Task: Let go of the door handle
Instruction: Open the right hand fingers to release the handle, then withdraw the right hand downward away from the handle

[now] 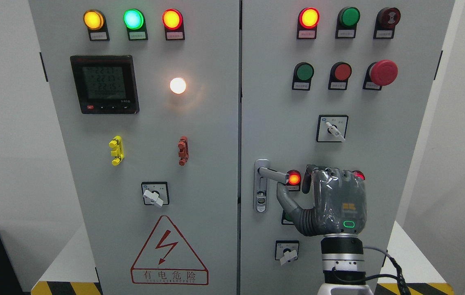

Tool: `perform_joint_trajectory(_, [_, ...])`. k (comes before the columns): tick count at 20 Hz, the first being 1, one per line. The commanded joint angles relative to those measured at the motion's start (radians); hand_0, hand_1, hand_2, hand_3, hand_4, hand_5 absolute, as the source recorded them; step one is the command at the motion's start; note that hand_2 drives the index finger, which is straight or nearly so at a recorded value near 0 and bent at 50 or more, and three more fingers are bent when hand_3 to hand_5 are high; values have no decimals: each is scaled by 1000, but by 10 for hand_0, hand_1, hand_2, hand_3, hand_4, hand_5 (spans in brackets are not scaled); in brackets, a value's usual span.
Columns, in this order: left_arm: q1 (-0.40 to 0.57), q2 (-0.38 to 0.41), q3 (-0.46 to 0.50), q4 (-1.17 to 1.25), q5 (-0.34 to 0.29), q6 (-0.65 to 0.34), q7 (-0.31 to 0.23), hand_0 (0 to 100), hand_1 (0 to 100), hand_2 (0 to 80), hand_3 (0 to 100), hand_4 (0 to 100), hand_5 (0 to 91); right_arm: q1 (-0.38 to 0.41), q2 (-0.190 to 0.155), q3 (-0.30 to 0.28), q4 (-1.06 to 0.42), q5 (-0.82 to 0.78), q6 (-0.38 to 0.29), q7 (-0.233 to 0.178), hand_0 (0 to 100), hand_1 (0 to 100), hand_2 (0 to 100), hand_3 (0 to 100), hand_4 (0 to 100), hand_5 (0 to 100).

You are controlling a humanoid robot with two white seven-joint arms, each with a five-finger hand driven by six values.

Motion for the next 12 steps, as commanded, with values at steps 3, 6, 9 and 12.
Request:
perform_joint_trajectory(3, [-2, 0, -20, -15, 0, 1, -1, 0, 0, 24, 86, 12, 0, 91, -10, -1, -79, -3, -6, -25, 325, 401, 765, 1000, 964, 939])
perform_joint_trajectory(6, [0, 0, -20, -15, 0, 1, -3, 0, 0, 24, 86, 12, 0, 164, -21, -21, -133, -3, -33, -28, 328, 398, 685, 1000, 886, 880])
perform_joint_trajectory(9, [0, 0, -20, -15, 0, 1, -3, 0, 0, 23, 86, 12, 0, 209, -22, -70, -186, -3, -99, -30, 333, 382, 543, 934, 806, 733])
perform_joint_trajectory(12, [0, 0, -20, -15, 0, 1, -1, 0, 0, 23, 85, 12, 0, 259, -21, -139, -248, -3, -168, -27, 327, 378, 443, 758, 630, 527])
